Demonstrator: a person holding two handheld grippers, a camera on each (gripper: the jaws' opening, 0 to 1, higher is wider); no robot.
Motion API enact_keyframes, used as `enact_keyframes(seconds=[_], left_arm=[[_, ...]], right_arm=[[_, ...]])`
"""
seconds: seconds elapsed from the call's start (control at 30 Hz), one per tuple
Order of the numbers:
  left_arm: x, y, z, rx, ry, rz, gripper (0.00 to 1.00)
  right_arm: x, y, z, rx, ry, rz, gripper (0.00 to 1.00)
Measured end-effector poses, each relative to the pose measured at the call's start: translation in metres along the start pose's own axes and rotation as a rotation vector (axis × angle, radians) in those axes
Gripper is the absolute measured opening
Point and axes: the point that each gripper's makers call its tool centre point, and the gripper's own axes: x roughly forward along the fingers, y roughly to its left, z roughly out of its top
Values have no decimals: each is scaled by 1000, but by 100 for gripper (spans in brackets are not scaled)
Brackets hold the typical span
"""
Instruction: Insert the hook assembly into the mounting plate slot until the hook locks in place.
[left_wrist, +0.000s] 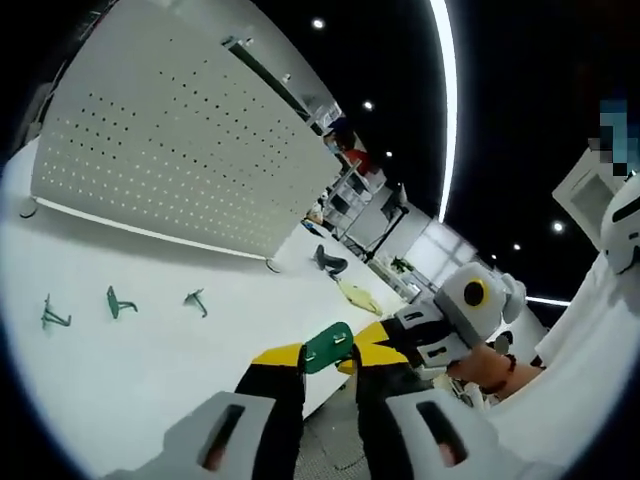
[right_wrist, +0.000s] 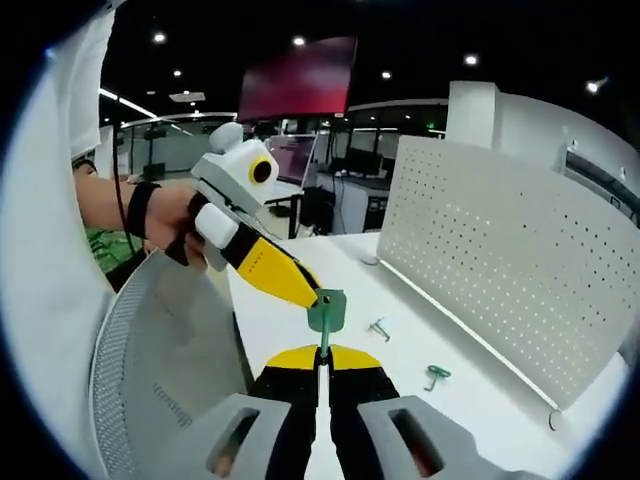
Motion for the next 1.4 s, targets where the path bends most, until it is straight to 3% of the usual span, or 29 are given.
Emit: enact_keyframes(seconds=[0.17,0.47,0.6,0.73,0.9,1.0,1.13,1.4], left_arm=[[4,-4,0,-6,4,-15,7],[6,0,0,96,9,47,2],[5,0,3,80,-9,63,1],[6,-4,3,106,-11,72,1],[1,4,5,123,-18,120,1],[0,6,5,125,-20,135,1],[2,5,6,147,-19,151,1],[4,8,5,205,1,206,1]], right_arm=[[-2,-2,1,38,-3,-14,1],[-5,-5,5,135,-32,-48,1],[-2,0,9,162,-58,-49,0],[2,-1,7,116,-43,-92,0],[1,-4,7,121,-40,-96,1],[2,-8,8,112,-41,-120,8],[5,-5,13,103,-47,-111,6],[10,-9,8,166,-11,-150,3]])
